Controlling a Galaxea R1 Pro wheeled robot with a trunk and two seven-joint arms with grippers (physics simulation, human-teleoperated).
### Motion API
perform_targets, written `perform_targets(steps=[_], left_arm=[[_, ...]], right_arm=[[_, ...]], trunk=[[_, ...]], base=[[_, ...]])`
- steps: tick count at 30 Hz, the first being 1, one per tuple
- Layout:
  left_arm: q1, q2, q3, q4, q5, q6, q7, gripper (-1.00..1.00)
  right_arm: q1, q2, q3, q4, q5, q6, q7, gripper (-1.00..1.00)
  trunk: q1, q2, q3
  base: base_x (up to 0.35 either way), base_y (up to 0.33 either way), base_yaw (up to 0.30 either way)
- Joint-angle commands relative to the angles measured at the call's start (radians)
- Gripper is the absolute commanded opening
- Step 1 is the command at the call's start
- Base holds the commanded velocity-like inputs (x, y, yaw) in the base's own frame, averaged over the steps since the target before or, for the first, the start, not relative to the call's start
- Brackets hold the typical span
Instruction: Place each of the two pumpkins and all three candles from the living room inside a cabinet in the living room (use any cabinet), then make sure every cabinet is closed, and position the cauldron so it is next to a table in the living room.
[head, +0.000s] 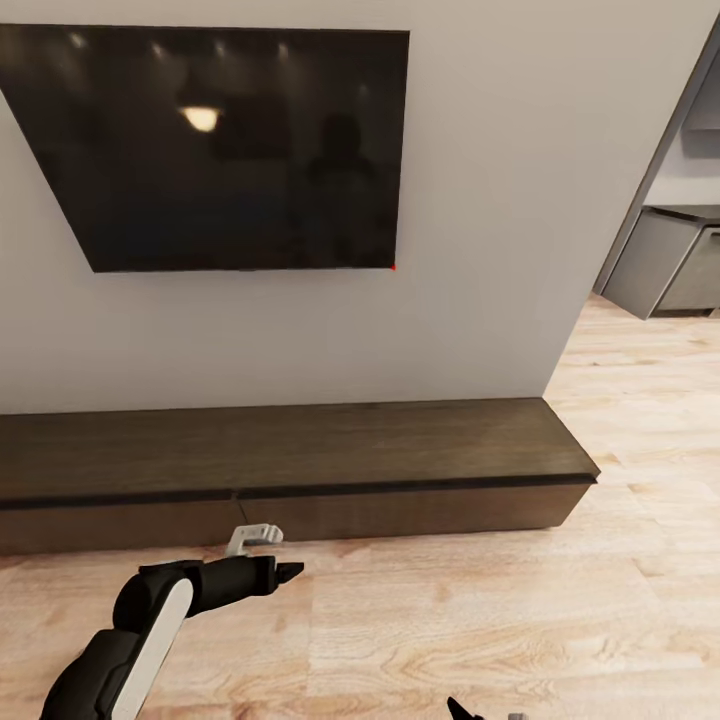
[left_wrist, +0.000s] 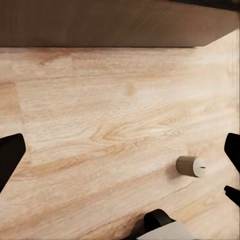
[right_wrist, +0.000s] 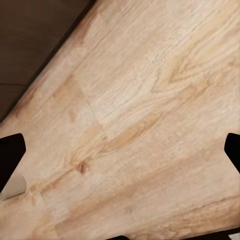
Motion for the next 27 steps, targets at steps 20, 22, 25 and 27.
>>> perform_targets(steps=[20, 22, 25, 27], left_arm=[[-0.003, 0.005, 0.005, 0.0, 0.023, 0.003, -0.01, 1.0], [-0.003, 0.005, 0.005, 0.001, 0.036, 0.003, -0.01, 1.0], [-0.007, 0.01, 0.005, 0.001, 0.099, 0.003, -0.01, 1.0], [-0.012, 0.033, 0.006, 0.002, 0.162, 0.003, -0.01, 1.0]], right_arm=[[0.0, 0.003, 0.0, 0.013, -0.001, -0.087, 0.002, 1.0], [0.0, 0.002, 0.0, 0.013, -0.004, -0.099, 0.002, 1.0], [0.0, 0.001, -0.002, 0.003, -0.023, -0.1, 0.011, 1.0], [0.0, 0.0, -0.006, -0.002, -0.088, -0.099, 0.038, 1.0]], trunk=[[0.077, -0.141, -0.064], [0.084, -0.155, -0.07], [0.096, -0.176, -0.079], [0.104, -0.19, -0.086]], base=[[0.0, 0.0, 0.0], [0.0, 0.0, 0.0], [0.0, 0.0, 0.0], [0.0, 0.0, 0.0]])
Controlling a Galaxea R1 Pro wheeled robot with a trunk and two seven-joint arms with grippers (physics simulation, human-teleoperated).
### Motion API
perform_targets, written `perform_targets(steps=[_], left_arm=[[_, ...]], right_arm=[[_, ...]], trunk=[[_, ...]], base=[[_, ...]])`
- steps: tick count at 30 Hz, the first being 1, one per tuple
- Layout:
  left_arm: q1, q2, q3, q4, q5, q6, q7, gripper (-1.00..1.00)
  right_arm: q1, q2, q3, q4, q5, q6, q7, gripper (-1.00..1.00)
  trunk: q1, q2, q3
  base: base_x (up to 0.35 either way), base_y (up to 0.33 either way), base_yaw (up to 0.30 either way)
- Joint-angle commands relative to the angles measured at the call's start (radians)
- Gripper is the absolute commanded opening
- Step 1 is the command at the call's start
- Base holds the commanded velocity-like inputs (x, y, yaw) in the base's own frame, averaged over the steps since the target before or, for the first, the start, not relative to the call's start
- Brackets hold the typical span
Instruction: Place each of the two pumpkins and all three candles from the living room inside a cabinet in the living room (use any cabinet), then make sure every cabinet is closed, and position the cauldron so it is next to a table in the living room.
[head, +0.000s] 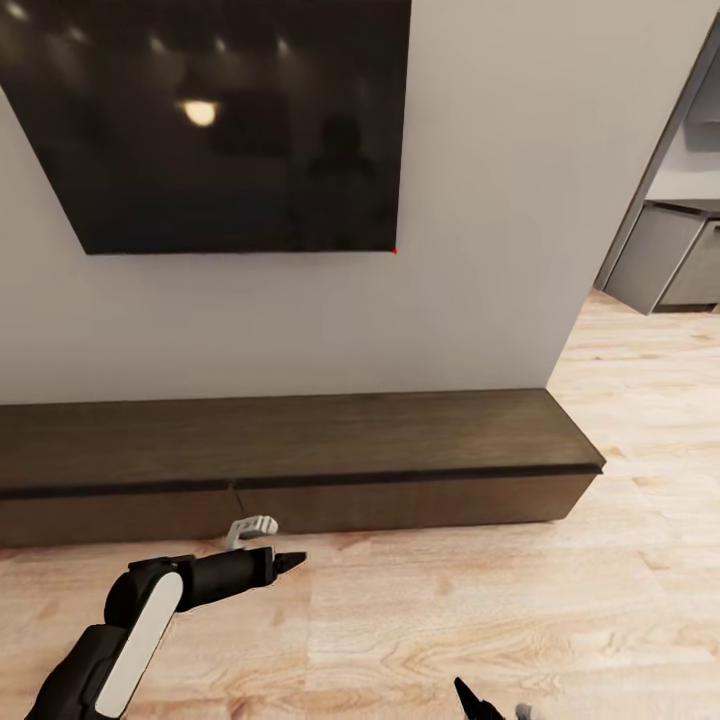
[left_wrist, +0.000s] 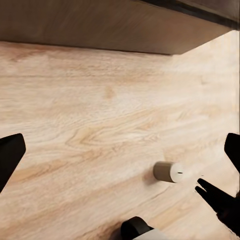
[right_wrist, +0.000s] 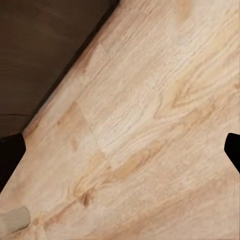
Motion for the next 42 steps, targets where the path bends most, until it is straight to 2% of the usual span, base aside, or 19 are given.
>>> perform_targets(steps=[1, 3, 4, 5, 7, 13, 15, 18, 20, 24, 26, 27, 29, 31, 33, 35, 39, 42], left_arm=[[-0.003, 0.021, 0.0, 0.001, 0.025, 0.002, -0.008, 1.0], [-0.005, 0.059, 0.0, 0.002, 0.089, 0.002, -0.008, 1.0], [-0.006, 0.072, 0.0, 0.002, 0.118, 0.002, -0.008, 1.0], [-0.006, 0.083, 0.0, 0.002, 0.142, 0.002, -0.008, 1.0], [-0.006, 0.094, 0.0, 0.002, 0.165, 0.002, -0.007, 1.0], [-0.007, 0.103, -0.003, 0.003, 0.188, 0.002, -0.007, 1.0], [-0.007, 0.104, -0.004, 0.003, 0.19, 0.002, -0.007, 1.0], [-0.007, 0.103, -0.005, 0.004, 0.192, 0.002, -0.007, 1.0], [-0.007, 0.102, -0.005, 0.004, 0.193, 0.002, -0.007, 1.0], [-0.007, 0.099, -0.006, 0.006, 0.197, 0.002, -0.008, 1.0], [-0.007, 0.097, -0.01, 0.005, 0.21, 0.002, -0.008, 1.0], [-0.007, 0.096, -0.015, 0.005, 0.225, 0.002, -0.008, 1.0], [-0.007, 0.096, -0.049, 0.006, 0.26, 0.002, -0.008, 1.0], [-0.007, 0.099, -0.088, 0.007, 0.3, 0.002, -0.008, 1.0], [-0.007, 0.1, -0.106, 0.007, 0.338, 0.002, -0.008, 1.0], [-0.007, 0.102, -0.127, 0.007, 0.395, 0.002, -0.008, 1.0], [-0.007, 0.106, -0.156, 0.007, 0.433, 0.002, -0.008, 1.0], [-0.007, 0.107, -0.162, 0.006, 0.451, 0.002, -0.008, 1.0]], right_arm=[[0.0, 0.0, -0.003, -0.003, -0.056, 0.001, 0.021, 1.0], [-0.003, -0.001, -0.003, -0.014, -0.137, 0.002, 0.037, 1.0], [-0.007, -0.001, -0.003, -0.029, -0.163, 0.003, 0.039, 1.0], [-0.01, -0.001, -0.003, -0.048, -0.179, 0.0, 0.039, 1.0], [-0.012, -0.001, -0.004, -0.071, -0.199, -0.003, 0.039, 1.0], [-0.024, -0.001, -0.018, -0.154, -0.243, -0.017, 0.038, 1.0], [-0.044, -0.001, -0.026, -0.159, -0.276, -0.018, 0.037, 1.0], [-0.084, 0.0, -0.033, -0.159, -0.381, -0.017, 0.037, 1.0], [-0.099, 0.001, -0.033, -0.161, -0.409, -0.017, 0.037, 1.0], [-0.139, 0.0, -0.035, -0.158, -0.434, -0.016, 0.038, 1.0], [-0.153, -0.001, -0.036, -0.159, -0.439, -0.016, 0.043, 1.0], [-0.159, -0.001, -0.036, -0.16, -0.44, -0.016, 0.046, 1.0], [-0.169, -0.002, -0.037, -0.16, -0.453, -0.017, 0.051, 1.0], [-0.175, -0.003, -0.037, -0.159, -0.481, -0.017, 0.057, 1.0], [-0.177, -0.004, -0.037, -0.159, -0.502, -0.018, 0.062, 1.0], [-0.179, -0.005, -0.037, -0.163, -0.519, -0.017, 0.088, 1.0], [-0.19, -0.004, -0.034, -0.164, -0.527, -0.016, 0.123, 1.0], [-0.209, -0.002, -0.03, -0.162, -0.519, -0.02, 0.128, 1.0]], trunk=[[0.004, -0.008, -0.004], [0.012, -0.022, -0.01], [0.015, -0.029, -0.013], [0.019, -0.036, -0.017], [0.027, -0.05, -0.023], [0.05, -0.092, -0.042], [0.058, -0.106, -0.048], [0.069, -0.127, -0.057], [0.077, -0.141, -0.064], [0.092, -0.169, -0.076], [0.1, -0.183, -0.082], [0.104, -0.19, -0.085], [0.111, -0.204, -0.092], [0.119, -0.218, -0.098], [0.127, -0.232, -0.104], [0.134, -0.246, -0.111], [0.15, -0.274, -0.123], [0.161, -0.295, -0.132]], base=[[0.0, 0.0, 0.0], [0.0, 0.0, 0.0], [0.0, 0.0, 0.0], [0.0, 0.0, 0.0], [0.0, 0.0, 0.0], [0.0, 0.0, 0.0], [0.0, 0.0, 0.0], [0.0, 0.0, 0.0], [0.0, 0.0, 0.0], [0.0, 0.0, 0.0], [0.0, 0.0, 0.0], [0.0, 0.0, 0.0], [0.0, 0.0, 0.0], [0.0, 0.0, 0.0], [0.0, 0.0, 0.0], [0.0, 0.0, 0.0], [0.0, 0.0, 0.0], [0.0, 0.0, 0.0]])
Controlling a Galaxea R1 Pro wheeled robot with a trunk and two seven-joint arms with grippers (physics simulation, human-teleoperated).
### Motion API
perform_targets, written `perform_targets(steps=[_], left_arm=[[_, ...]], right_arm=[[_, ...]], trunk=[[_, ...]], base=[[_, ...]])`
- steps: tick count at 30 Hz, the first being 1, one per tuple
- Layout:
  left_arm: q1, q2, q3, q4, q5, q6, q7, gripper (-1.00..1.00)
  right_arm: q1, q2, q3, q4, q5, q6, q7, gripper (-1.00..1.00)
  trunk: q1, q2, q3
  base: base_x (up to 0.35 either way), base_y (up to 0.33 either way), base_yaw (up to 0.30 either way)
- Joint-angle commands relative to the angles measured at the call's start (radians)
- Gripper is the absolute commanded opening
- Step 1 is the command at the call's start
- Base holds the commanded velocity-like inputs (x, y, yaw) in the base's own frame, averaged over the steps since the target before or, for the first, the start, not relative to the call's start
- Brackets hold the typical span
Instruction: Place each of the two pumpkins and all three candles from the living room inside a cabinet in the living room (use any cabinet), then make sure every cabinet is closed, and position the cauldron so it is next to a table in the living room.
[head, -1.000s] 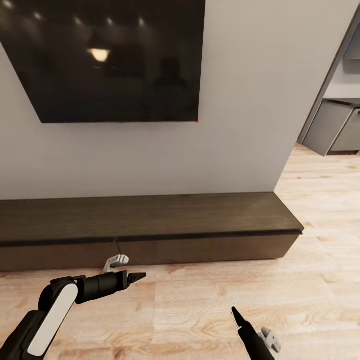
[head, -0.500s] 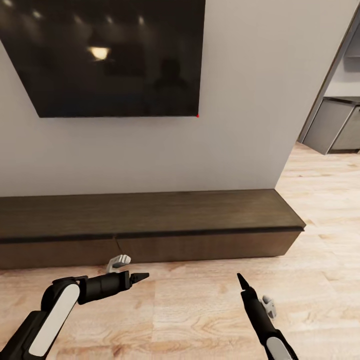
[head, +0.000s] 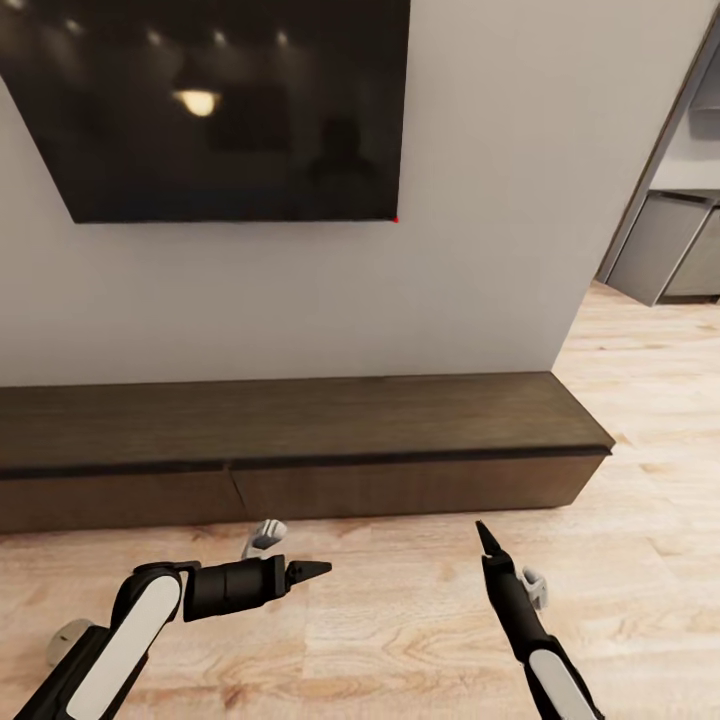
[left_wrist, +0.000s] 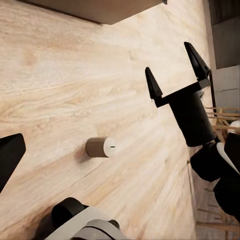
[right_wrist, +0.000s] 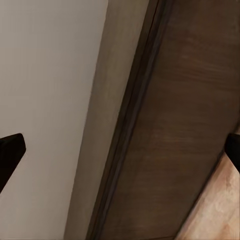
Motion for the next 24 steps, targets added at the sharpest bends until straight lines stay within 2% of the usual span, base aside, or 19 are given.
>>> perform_targets(steps=[1, 6, 8, 11, 13, 14, 15, 18, 21, 24], left_arm=[[-0.001, 0.001, -0.001, 0.0, -0.003, 0.001, -0.009, 1.0], [-0.001, 0.002, -0.002, -0.001, 0.004, 0.002, -0.009, 1.0], [-0.001, 0.011, 0.0, -0.001, 0.013, 0.003, -0.009, 1.0], [-0.001, 0.049, 0.0, -0.001, 0.076, 0.003, -0.009, 1.0], [-0.001, 0.088, 0.001, -0.001, 0.148, 0.003, -0.009, 1.0], [-0.001, 0.098, 0.001, -0.001, 0.164, 0.003, -0.009, 1.0], [-0.003, 0.125, 0.001, -0.001, 0.201, 0.003, -0.009, 1.0], [-0.005, 0.145, -0.001, -0.001, 0.229, 0.003, -0.009, 1.0], [-0.005, 0.151, -0.004, -0.001, 0.24, 0.003, -0.009, 1.0], [-0.005, 0.153, -0.007, -0.001, 0.258, 0.003, -0.01, 1.0]], right_arm=[[-0.006, 0.0, 0.003, 0.001, -0.008, 0.0, 0.003, 1.0], [-0.015, -0.002, 0.005, 0.002, -0.008, 0.003, -0.013, 1.0], [-0.018, -0.002, 0.005, 0.008, -0.007, 0.004, -0.061, 1.0], [-0.02, 0.0, 0.01, 0.005, -0.005, 0.003, -0.108, 1.0], [-0.03, 0.001, 0.026, 0.004, 0.002, 0.0, -0.124, 1.0], [-0.033, 0.002, 0.032, 0.003, 0.006, -0.001, -0.127, 1.0], [-0.04, 0.002, 0.048, 0.003, 0.021, -0.005, -0.134, 1.0], [-0.045, 0.003, 0.06, 0.004, 0.038, -0.011, -0.133, 1.0], [-0.046, 0.006, 0.061, 0.005, 0.042, -0.02, -0.127, 1.0], [-0.047, 0.008, 0.061, 0.01, 0.036, -0.026, -0.069, 1.0]], trunk=[[0.004, -0.008, -0.004], [0.023, -0.043, -0.02], [0.031, -0.057, -0.026], [0.042, -0.078, -0.035], [0.05, -0.092, -0.042], [0.054, -0.099, -0.045], [0.057, -0.106, -0.048], [0.069, -0.127, -0.057], [0.08, -0.148, -0.067], [0.092, -0.169, -0.076]], base=[[0.0, 0.0, 0.0], [0.0, 0.0, 0.0], [0.0, 0.0, 0.0], [0.0, 0.0, 0.0], [0.0, 0.0, 0.0], [0.0, 0.0, 0.0], [0.0, 0.0, 0.0], [0.0, 0.0, 0.0], [0.0, 0.0, 0.0], [0.0, 0.0, 0.0]])
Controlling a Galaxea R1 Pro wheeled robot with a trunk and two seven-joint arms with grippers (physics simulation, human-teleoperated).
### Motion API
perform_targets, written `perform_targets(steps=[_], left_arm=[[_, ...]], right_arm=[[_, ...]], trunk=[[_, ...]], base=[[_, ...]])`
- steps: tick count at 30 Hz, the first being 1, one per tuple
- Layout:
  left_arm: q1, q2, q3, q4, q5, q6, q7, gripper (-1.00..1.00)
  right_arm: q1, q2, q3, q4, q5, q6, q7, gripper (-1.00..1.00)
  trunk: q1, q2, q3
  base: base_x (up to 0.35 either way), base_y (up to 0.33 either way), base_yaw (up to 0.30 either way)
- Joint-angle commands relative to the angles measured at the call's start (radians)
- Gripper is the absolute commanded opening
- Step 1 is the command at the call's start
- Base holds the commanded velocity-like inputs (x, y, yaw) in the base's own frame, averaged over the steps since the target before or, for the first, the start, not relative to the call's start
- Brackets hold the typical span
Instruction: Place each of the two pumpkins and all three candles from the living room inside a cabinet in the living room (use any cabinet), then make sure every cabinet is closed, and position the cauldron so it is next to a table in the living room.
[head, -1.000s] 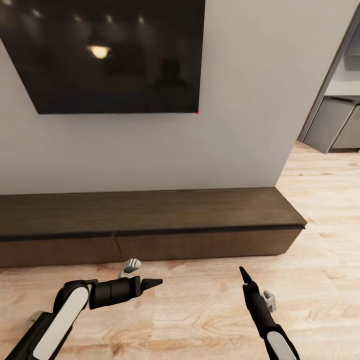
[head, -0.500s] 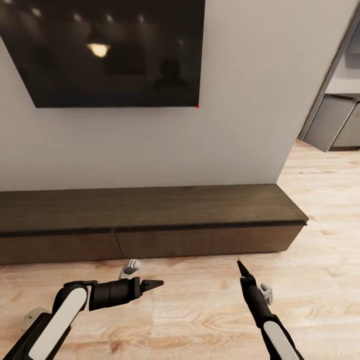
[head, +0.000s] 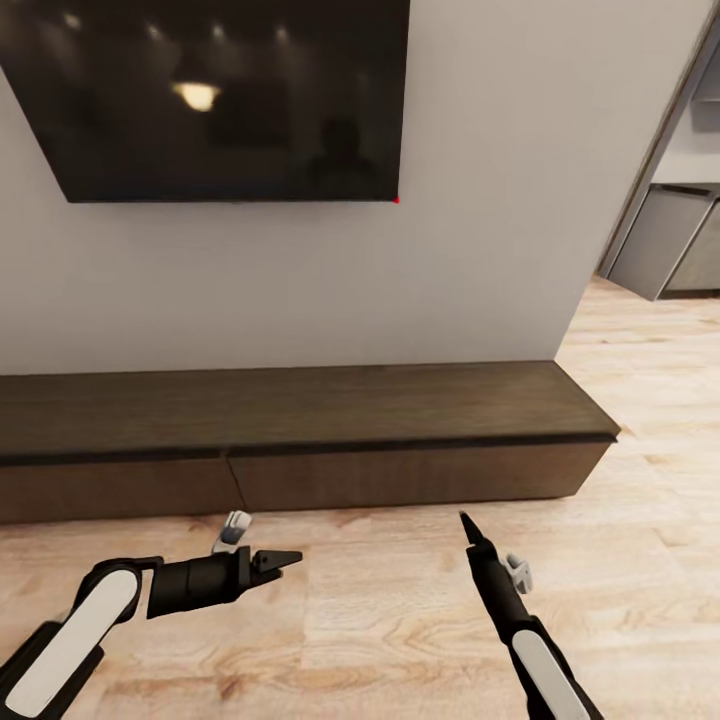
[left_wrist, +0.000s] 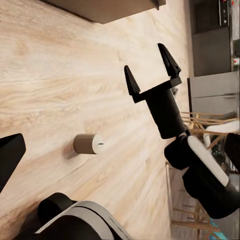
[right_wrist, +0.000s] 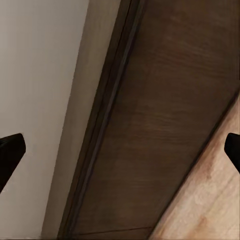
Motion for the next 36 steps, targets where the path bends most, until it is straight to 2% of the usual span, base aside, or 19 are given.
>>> perform_targets(steps=[1, 4, 7, 9, 11, 13, 18, 21, 28, 36], left_arm=[[-0.001, 0.002, -0.004, 0.0, 0.013, 0.001, -0.013, 1.0], [-0.001, 0.008, -0.022, 0.0, 0.078, 0.004, -0.021, 1.0], [-0.001, 0.023, -0.03, 0.0, 0.102, 0.005, -0.025, 1.0], [-0.001, 0.039, -0.039, -0.001, 0.134, 0.005, -0.028, 1.0], [-0.001, 0.043, -0.052, -0.003, 0.172, 0.005, -0.029, 1.0], [-0.001, 0.044, -0.068, -0.005, 0.186, 0.005, -0.029, 1.0], [-0.001, 0.048, -0.083, -0.01, 0.196, 0.005, -0.041, 1.0], [-0.001, 0.056, -0.086, -0.011, 0.197, 0.005, -0.096, 1.0], [-0.001, 0.116, -0.081, -0.007, 0.199, 0.005, -0.148, 1.0], [-0.001, 0.125, -0.082, -0.006, 0.199, 0.005, -0.178, 1.0]], right_arm=[[-0.001, 0.0, 0.002, 0.004, -0.011, -0.003, 0.041, 1.0], [-0.001, 0.0, 0.006, 0.008, -0.01, 0.001, 0.122, 1.0], [-0.001, 0.0, 0.007, 0.009, -0.012, -0.003, 0.141, 1.0], [-0.001, 0.001, 0.008, 0.01, -0.014, -0.006, 0.148, 1.0], [-0.001, 0.003, 0.008, 0.011, -0.016, -0.004, 0.151, 1.0], [-0.001, 0.003, 0.008, 0.012, -0.022, 0.0, 0.156, 1.0], [-0.001, 0.004, 0.008, 0.014, -0.058, 0.005, 0.163, 1.0], [-0.001, 0.004, 0.009, 0.015, -0.071, 0.006, 0.164, 1.0], [-0.001, 0.005, 0.013, 0.013, -0.074, 0.006, 0.164, 1.0], [-0.001, 0.005, 0.014, 0.013, -0.075, 0.006, 0.171, 1.0]], trunk=[[0.004, -0.008, -0.004], [0.015, -0.029, -0.013], [0.027, -0.05, -0.023], [0.034, -0.064, -0.029], [0.038, -0.071, -0.032], [0.038, -0.071, -0.032], [0.038, -0.071, -0.032], [0.038, -0.071, -0.032], [0.038, -0.071, -0.032], [0.038, -0.071, -0.032]], base=[[0.0, 0.0, 0.0], [0.0, 0.0, 0.0], [0.0, 0.0, 0.0], [0.0, 0.0, 0.0], [0.0, 0.0, 0.0], [0.0, 0.0, 0.0], [0.0, 0.0, 0.0], [0.0, 0.0, 0.0], [0.158, 0.0, 0.0], [0.191, 0.0, 0.0]])
